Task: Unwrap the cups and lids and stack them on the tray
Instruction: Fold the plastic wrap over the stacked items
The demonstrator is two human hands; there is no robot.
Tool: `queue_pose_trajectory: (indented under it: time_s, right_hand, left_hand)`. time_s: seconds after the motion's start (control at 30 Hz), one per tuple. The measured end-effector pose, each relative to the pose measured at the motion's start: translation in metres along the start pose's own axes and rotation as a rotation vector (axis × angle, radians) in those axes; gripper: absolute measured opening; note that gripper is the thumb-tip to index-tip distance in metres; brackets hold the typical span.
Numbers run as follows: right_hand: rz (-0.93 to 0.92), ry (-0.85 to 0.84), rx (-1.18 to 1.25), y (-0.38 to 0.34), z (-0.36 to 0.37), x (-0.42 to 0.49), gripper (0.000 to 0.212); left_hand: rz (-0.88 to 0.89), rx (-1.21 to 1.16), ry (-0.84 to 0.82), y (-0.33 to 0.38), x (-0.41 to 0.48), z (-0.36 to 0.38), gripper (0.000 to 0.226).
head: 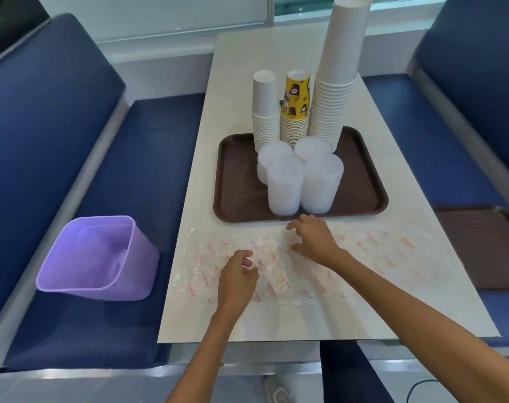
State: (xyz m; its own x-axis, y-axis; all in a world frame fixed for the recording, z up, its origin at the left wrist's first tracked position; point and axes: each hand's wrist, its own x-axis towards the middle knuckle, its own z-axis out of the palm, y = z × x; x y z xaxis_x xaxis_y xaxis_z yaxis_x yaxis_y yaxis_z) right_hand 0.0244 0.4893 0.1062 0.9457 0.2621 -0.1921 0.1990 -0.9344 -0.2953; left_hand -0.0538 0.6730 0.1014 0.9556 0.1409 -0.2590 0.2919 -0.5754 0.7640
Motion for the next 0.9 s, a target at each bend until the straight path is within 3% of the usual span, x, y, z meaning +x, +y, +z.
queue_pose_trajectory:
  time_s: [0.13,0.37,0.5,0.6,0.77,0.9]
  right_hand:
    - [0.007,0.037,0.035,0.002,0.001,0.002,0.028]
    - [-0.009,0.055,-0.063,0.004,-0.002,0.003,0.038]
    - [-0.032,0.059,-0.06,0.009,-0.01,0.0,0.024]
    - [-0.06,0.027,0.079,0.011,-0.022,-0.002,0.019]
    - [-0.064,-0.17,0.47,0.004,-0.071,-0.011,0.016]
    - [-0.126,-0.145,0.774,-0.005,-0.107,-0.021,0.013]
  left_hand:
    - [0.003,0.003,0.011,0.002,0.002,-0.001,0.031]
    - [0.024,-0.005,0.023,0.001,0.002,-0.002,0.031]
    - [0.033,-0.011,0.033,0.002,0.002,-0.004,0.03]
    - [0.062,-0.021,0.055,0.005,0.0,-0.007,0.027]
    - [0.163,-0.169,0.139,0.027,-0.01,-0.021,0.015]
    - [0.229,-0.325,0.165,0.051,-0.021,-0.041,0.014]
